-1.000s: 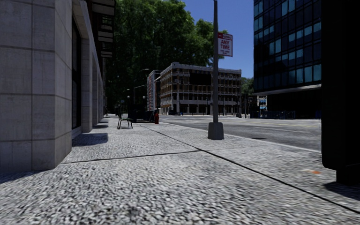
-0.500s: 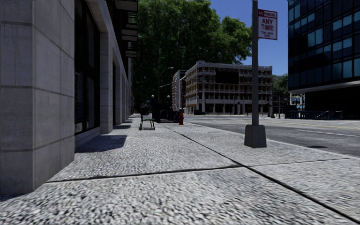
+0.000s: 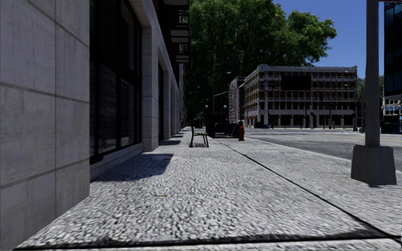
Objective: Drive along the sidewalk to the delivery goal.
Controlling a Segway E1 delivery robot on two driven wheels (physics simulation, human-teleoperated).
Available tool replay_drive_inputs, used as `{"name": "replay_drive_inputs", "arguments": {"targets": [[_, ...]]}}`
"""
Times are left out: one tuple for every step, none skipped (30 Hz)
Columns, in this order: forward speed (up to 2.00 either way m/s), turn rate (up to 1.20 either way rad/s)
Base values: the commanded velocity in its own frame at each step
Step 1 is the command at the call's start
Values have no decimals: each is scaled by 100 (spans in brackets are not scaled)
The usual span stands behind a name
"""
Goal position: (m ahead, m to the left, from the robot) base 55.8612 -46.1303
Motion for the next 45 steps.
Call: {"name": "replay_drive_inputs", "arguments": {"targets": [[200, 47], [200, 47], [200, 47], [200, 47], [200, 47], [200, 47], [200, 47], [200, 47], [200, 47], [200, 47], [200, 47], [200, 41], [200, 29], [200, 19], [200, 19], [200, 0], [200, 0], [200, 0], [200, 0], [200, 0], [200, 0], [200, 0], [200, 0], [200, 0], [200, 0], [200, 0], [200, 0], [200, 0], [200, 0], [200, 0], [200, 0], [200, 0], [200, 0], [200, 0], [200, 0], [200, 0], [200, 0], [200, 0], [200, 0], [200, 0], [200, 0], [200, 0], [200, 0], [200, 0], [200, 0]]}}
